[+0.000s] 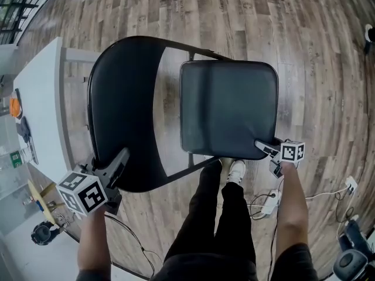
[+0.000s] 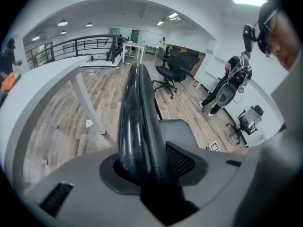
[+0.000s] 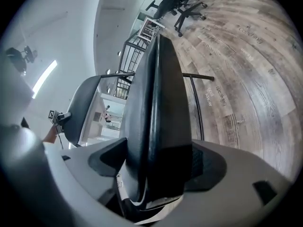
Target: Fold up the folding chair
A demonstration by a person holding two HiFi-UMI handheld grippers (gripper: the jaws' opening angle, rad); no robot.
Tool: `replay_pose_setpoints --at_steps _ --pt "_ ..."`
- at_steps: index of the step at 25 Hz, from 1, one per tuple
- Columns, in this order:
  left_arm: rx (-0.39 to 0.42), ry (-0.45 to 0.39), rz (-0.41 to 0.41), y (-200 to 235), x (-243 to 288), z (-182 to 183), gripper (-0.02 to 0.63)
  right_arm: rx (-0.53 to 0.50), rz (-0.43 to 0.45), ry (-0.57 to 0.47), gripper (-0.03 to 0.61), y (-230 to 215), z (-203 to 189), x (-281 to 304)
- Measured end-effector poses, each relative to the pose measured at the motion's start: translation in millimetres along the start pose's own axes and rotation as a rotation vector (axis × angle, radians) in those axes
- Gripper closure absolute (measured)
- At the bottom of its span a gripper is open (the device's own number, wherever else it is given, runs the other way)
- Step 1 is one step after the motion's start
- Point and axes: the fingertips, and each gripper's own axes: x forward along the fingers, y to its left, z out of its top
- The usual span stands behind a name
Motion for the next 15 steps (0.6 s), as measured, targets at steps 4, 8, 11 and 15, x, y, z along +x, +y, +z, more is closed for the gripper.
replay_pose_setpoints --at_steps 4,8,11,15 --pt "-0.007 -0.003 -0.014 -1 0 0 0.465 0.000 -0.020 0.000 0.227 -7 -1 1" --pt "-0.017 -0.009 -0.033 -7 3 -2 0.472 0.041 -0.037 -0.004 0.227 -5 -1 -7" --pt "-0.025 -0.011 -0.046 -14 -1 3 0.488 0.062 -0.030 -0.016 0.229 0 3 -11" --pt "-0.027 -0.018 -0.046 -21 -18 13 0.506 0.085 -0.046 -0.014 0.229 22 0 -12"
